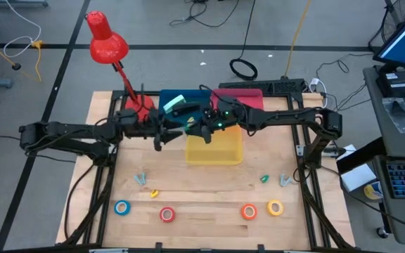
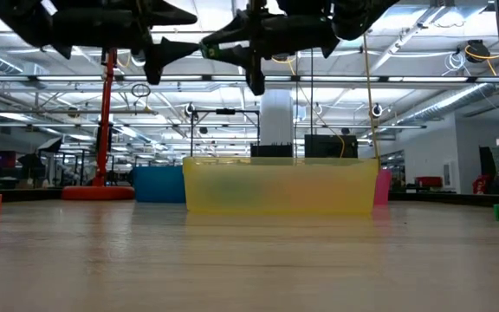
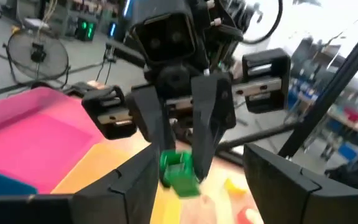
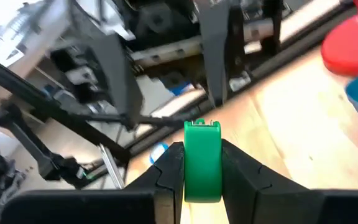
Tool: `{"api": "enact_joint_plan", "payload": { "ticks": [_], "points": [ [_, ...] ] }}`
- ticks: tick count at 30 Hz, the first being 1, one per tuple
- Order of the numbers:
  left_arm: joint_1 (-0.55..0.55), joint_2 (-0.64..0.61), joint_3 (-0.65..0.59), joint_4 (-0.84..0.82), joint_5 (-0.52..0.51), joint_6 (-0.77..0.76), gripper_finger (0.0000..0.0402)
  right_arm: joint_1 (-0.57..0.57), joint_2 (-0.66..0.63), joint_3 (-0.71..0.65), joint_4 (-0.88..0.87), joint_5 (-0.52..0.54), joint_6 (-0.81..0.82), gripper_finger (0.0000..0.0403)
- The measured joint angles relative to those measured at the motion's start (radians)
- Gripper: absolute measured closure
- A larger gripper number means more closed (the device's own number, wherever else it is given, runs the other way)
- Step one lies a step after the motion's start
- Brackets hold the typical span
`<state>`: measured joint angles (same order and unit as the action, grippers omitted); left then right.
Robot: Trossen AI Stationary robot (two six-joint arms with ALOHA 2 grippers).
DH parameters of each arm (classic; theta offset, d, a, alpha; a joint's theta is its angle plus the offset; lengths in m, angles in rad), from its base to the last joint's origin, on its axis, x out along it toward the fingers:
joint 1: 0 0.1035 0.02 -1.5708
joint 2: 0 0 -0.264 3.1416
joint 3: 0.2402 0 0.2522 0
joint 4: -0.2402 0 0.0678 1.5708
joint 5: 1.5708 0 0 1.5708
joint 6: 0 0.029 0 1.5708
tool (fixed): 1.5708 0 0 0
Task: Pick and place Stapler, Stapler remover, tape
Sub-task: Put the green stapler into the blue bin
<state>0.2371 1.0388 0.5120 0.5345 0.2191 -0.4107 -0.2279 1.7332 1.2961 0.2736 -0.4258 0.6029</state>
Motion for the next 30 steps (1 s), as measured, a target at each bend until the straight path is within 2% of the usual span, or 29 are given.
{"api": "enact_joint_plan", "payload": {
  "ticks": [9, 12, 20, 24, 30],
  "points": [
    [0.000, 0.054, 0.169, -0.359, 0.043, 0.124, 0.0174, 0.000, 0.001, 0.000, -0.153, -0.048, -0.076, 0.0337],
    [0.000, 0.078, 0.196, -0.421, 0.054, 0.135, 0.0181, 0.004, 0.001, 0.000, -0.158, -0.052, -0.105, 0.0337],
    [0.000, 0.145, 0.200, -0.415, 0.122, 0.115, 0.0196, 0.033, 0.001, 0.000, -0.198, -0.079, -0.183, 0.0337],
    [0.000, 0.171, 0.200, -0.391, 0.133, 0.090, 0.0203, 0.048, 0.001, 0.000, -0.203, -0.078, -0.197, 0.0337],
    [0.000, 0.208, 0.200, -0.357, 0.206, 0.050, 0.0213, 0.059, 0.001, -0.001, -0.211, -0.078, -0.200, 0.0337]
  ]
}}
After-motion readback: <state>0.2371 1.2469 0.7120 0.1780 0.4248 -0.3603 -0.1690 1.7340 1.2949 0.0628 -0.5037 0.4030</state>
